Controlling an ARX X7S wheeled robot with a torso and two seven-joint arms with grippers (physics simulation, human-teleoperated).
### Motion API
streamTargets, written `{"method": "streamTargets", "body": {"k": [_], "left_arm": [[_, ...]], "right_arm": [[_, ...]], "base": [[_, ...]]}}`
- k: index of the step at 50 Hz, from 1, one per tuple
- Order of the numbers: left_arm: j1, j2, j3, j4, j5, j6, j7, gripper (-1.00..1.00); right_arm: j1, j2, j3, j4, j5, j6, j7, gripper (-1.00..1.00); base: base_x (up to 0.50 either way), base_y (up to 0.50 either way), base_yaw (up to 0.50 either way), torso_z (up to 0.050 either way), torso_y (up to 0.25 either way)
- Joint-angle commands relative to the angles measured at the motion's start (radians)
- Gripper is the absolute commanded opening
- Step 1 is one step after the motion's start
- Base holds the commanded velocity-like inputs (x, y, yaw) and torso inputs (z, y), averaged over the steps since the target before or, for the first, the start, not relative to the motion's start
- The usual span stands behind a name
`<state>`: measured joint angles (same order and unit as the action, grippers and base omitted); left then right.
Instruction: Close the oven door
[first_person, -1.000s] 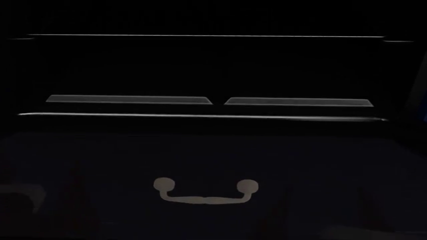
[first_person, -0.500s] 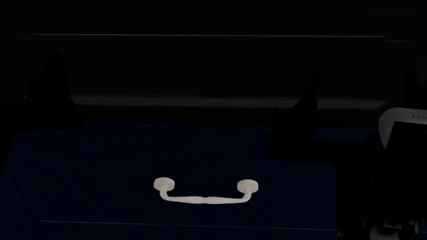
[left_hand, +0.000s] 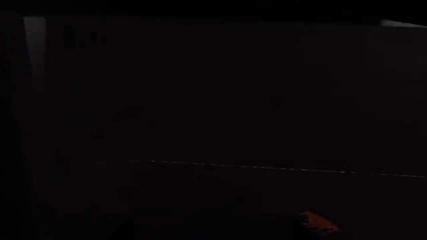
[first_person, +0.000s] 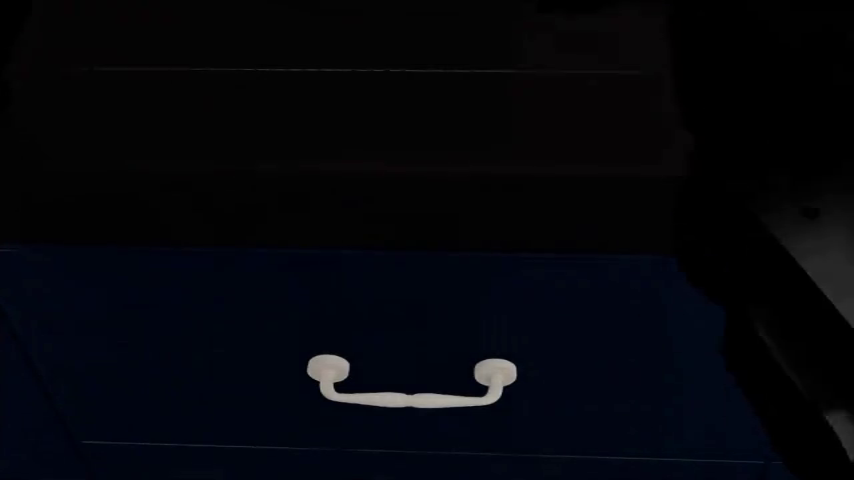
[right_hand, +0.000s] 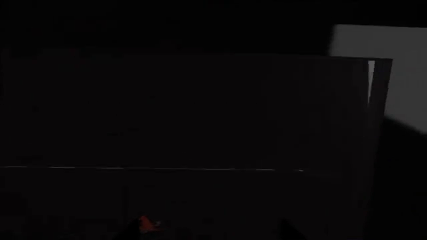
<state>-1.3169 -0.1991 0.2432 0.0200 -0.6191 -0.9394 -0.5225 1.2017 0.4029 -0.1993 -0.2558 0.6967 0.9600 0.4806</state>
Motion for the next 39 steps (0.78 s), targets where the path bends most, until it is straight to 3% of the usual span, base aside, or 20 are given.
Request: {"method": "streamTargets", "body": {"k": [1,6,8,10,13,15,21,24,27,30,32,36,39], "left_arm": [[-0.353,0.063,0.104,-0.556,0.148,0.175,0.142,1.0],[-0.495,0.135,0.135,-0.913,0.207,0.357,0.225,1.0],[-0.578,0.191,0.158,-1.162,0.24,0.499,0.269,1.0],[-0.646,0.199,0.304,-1.302,0.073,0.564,0.269,1.0],[-0.675,0.199,0.517,-1.327,-0.079,0.598,0.253,1.0],[-0.676,0.199,0.637,-1.328,-0.147,0.559,0.227,1.0],[-0.653,0.199,0.604,-1.329,-0.171,0.449,0.248,1.0],[-0.626,0.199,0.499,-1.329,-0.094,0.413,0.261,1.0],[-0.617,0.199,0.323,-1.329,0.042,0.388,0.267,1.0],[-0.628,0.199,0.261,-1.329,0.11,0.386,0.265,1.0],[-0.63,0.199,0.276,-1.329,0.111,0.395,0.263,1.0],[-0.637,0.199,0.457,-1.329,-0.015,0.446,0.243,1.0],[-0.66,0.199,0.455,-1.329,-0.046,0.449,0.261,1.0]], "right_arm": [[0.309,-0.086,-0.146,0.535,-0.157,-0.167,-0.164,1.0],[0.414,-0.133,-0.193,0.725,-0.215,-0.255,-0.222,1.0],[0.464,-0.161,-0.203,0.818,-0.231,-0.296,-0.25,1.0],[0.56,-0.212,-0.236,1.04,-0.28,-0.401,-0.309,1.0],[0.745,-0.321,-0.247,1.49,-0.336,-0.642,-0.407,1.0],[0.742,-0.326,-0.211,1.564,-0.387,-0.608,-0.396,1.0],[0.715,-0.346,0.02,1.565,-0.509,-0.53,-0.39,1.0],[0.719,-0.347,0.102,1.565,-0.576,-0.48,-0.385,1.0],[0.744,-0.345,0.126,1.565,-0.638,-0.452,-0.4,1.0],[0.763,-0.335,0.143,1.565,-0.662,-0.447,-0.417,1.0],[0.756,-0.328,0.153,1.565,-0.67,-0.454,-0.421,1.0],[0.759,-0.309,0.208,1.564,-0.658,-0.469,-0.464,1.0],[0.792,-0.299,0.215,1.564,-0.663,-0.477,-0.496,1.0]], "base": [[0.0,0.0,0.0,0.0,0.0],[0.0,0.0,0.0,0.0,0.0],[0.0,0.0,0.0,0.0,0.0],[0.0,0.0,0.0,0.0,0.0],[0.0,0.0,0.0,0.0,0.0],[0.0,0.0,0.0,0.0,0.0],[0.02,0.0,-0.01,0.003,-0.004],[0.08,0.0,-0.01,0.011,-0.012],[0.08,0.0,0.0,0.011,-0.012],[0.08,0.0,0.0,0.007,-0.012],[0.07,0.0,0.0,0.012,-0.012],[0.07,0.0,0.0,0.008,-0.012],[0.07,0.0,0.0,0.007,-0.012]]}}
